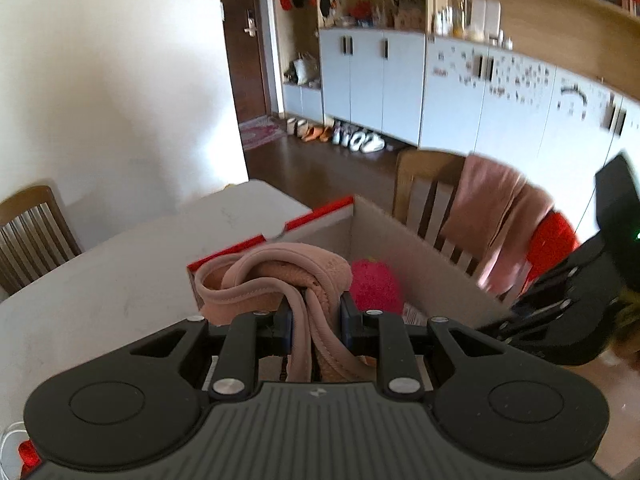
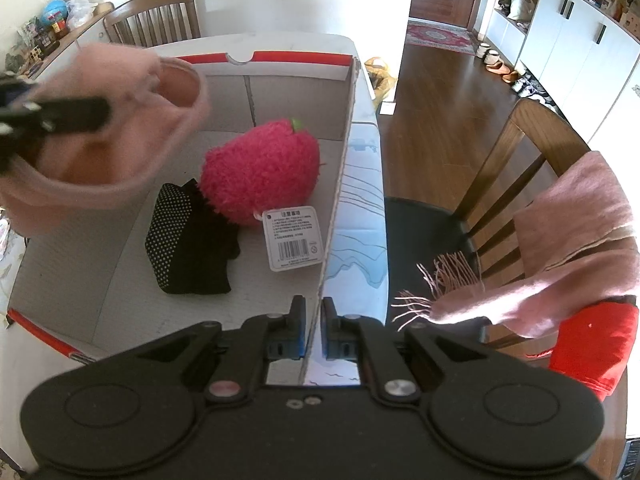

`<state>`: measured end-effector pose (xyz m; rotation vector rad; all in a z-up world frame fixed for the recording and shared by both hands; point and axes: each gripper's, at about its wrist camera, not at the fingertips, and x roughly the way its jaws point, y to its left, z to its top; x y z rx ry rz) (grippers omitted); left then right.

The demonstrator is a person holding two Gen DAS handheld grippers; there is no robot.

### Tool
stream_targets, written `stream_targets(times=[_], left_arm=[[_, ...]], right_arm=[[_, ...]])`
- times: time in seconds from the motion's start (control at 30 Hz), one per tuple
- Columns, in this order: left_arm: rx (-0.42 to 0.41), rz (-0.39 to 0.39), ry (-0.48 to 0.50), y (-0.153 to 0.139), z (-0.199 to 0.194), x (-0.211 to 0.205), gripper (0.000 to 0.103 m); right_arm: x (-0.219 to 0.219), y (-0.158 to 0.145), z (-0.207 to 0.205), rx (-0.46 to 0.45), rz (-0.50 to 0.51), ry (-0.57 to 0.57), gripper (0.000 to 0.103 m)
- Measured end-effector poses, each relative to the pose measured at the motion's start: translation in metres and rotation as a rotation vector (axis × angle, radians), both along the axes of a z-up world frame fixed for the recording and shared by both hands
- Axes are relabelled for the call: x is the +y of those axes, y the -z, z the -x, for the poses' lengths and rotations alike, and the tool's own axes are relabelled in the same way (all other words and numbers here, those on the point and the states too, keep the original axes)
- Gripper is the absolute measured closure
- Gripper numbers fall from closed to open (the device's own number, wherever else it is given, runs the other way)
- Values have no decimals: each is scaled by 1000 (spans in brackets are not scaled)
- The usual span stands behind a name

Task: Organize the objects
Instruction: 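Carry the pink scarf with the left gripper into the box and release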

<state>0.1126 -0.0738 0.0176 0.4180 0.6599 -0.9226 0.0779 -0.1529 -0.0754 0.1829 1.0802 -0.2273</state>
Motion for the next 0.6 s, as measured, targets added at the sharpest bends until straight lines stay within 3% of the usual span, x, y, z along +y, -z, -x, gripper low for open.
stream_targets(times=[0.17, 0.6], left_arm=[[-16, -79, 22, 23, 0, -16, 82], [96, -230, 21, 64, -12, -34, 81]], right_arm=[[0, 0, 0, 0, 0, 0, 97], [-2, 0, 1, 0, -9, -2, 96]])
